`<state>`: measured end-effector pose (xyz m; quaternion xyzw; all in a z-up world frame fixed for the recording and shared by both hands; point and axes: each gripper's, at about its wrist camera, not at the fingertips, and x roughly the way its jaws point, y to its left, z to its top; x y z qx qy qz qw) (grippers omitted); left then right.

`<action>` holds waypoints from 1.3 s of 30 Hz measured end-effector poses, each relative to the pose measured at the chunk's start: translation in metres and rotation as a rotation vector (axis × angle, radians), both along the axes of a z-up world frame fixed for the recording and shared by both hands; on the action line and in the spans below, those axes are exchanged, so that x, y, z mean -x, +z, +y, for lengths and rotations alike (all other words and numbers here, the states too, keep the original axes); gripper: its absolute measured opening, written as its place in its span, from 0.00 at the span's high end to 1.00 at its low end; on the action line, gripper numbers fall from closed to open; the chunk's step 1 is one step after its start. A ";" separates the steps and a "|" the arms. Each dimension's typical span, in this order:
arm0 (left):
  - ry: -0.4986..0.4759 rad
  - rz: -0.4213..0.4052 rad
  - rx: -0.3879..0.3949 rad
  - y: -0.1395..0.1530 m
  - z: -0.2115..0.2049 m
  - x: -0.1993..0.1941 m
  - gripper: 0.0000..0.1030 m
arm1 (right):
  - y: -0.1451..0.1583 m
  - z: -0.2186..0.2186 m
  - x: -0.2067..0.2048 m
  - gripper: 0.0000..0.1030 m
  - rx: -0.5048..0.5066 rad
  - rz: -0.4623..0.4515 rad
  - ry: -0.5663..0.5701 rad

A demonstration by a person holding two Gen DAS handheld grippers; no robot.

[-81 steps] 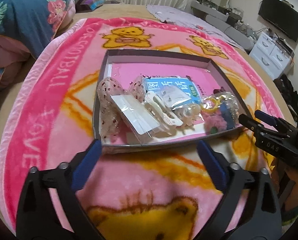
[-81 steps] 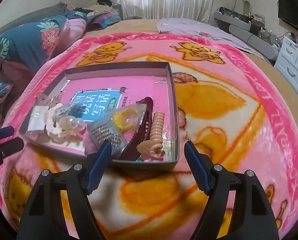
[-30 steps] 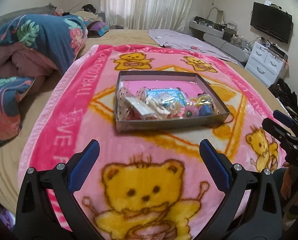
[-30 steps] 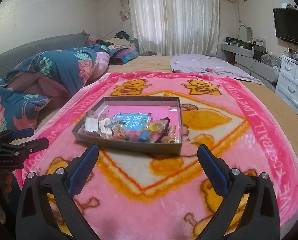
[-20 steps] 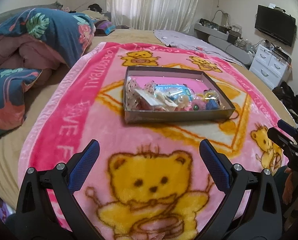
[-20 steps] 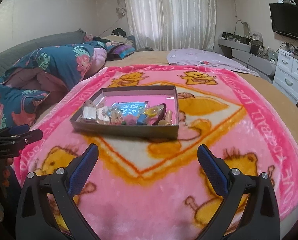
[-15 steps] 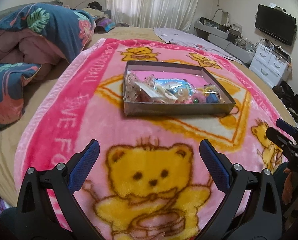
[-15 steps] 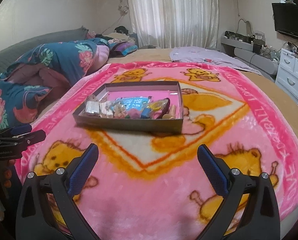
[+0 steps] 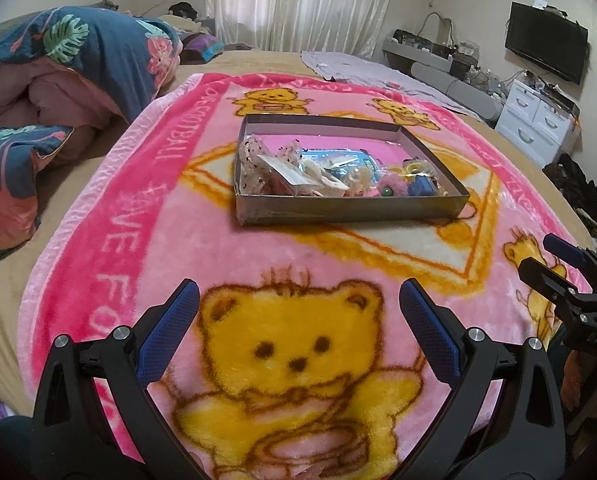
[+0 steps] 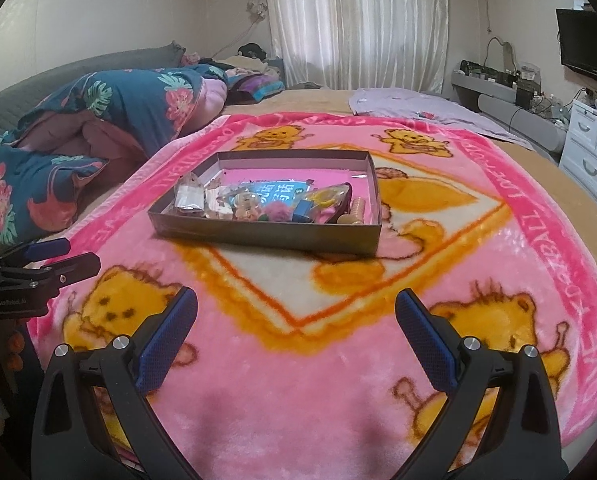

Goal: Organize jewelry

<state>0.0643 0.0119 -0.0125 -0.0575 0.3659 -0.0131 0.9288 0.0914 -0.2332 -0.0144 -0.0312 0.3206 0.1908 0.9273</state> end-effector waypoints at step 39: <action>0.010 0.007 -0.007 0.001 0.001 0.002 0.09 | -0.001 0.002 0.000 0.04 0.003 0.004 0.008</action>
